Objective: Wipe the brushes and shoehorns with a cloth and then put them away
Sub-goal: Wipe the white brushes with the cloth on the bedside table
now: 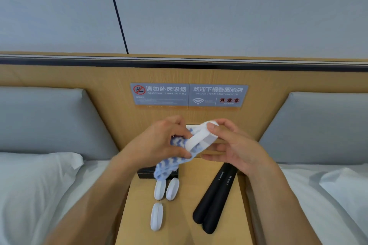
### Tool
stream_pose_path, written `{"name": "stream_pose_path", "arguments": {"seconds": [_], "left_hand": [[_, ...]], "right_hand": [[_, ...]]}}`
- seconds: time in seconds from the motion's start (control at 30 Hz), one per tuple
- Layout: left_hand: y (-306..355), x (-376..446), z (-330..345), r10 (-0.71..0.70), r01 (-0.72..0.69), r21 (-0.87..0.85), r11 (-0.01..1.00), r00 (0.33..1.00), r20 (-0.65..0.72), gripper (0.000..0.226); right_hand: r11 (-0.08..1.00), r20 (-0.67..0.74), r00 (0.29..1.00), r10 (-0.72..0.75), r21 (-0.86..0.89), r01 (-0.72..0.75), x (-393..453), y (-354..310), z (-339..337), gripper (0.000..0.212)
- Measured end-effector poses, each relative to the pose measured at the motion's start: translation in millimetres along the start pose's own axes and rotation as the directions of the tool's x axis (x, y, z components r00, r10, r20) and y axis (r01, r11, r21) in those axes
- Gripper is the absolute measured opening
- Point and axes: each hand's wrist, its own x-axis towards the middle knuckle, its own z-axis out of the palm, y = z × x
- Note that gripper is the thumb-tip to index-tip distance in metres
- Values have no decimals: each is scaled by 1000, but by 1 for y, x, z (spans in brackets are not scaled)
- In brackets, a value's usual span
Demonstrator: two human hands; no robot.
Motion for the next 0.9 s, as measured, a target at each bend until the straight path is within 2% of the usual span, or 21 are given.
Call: {"name": "stream_pose_path", "arguments": {"seconds": [0.1, 0.17, 0.23, 0.33, 0.43, 0.57, 0.67, 0.8, 0.9], "left_hand": [[-2, 0, -16, 26, -18, -37, 999, 975, 220, 22], [-3, 2, -23, 47, -30, -65, 997, 962, 267, 23], [-5, 5, -29, 62, -44, -77, 996, 965, 256, 27], [-8, 10, -39, 53, -33, -99, 995, 976, 213, 28], [-7, 16, -45, 40, -27, -76, 997, 984, 172, 27], [-4, 23, -48, 30, -29, -38, 999, 999, 30, 28], [2, 30, -45, 28, -23, 29, 999, 983, -182, 26], [18, 37, -17, 73, -8, 140, 990, 882, -466, 24], [21, 32, 7, 98, 39, 228, 973, 822, -562, 20]], "right_hand": [[987, 110, 993, 30, -159, -13, -2, -5, -8, 54], [974, 195, 979, 64, -225, -19, -2, -7, -9, 44], [974, 255, 965, 68, -225, -9, 0, -8, -11, 46], [986, 311, 949, 58, -165, -6, 4, -10, -12, 62], [994, 323, 946, 36, -106, -1, 8, -13, -12, 67], [1000, 304, 953, 5, 3, -6, 9, -16, -10, 85], [999, 338, 941, -33, 47, 18, 10, -12, -2, 90], [981, 285, 950, -127, 178, 78, 10, -8, 10, 61], [963, 203, 964, -171, 241, 120, 9, -11, 6, 52]]}}
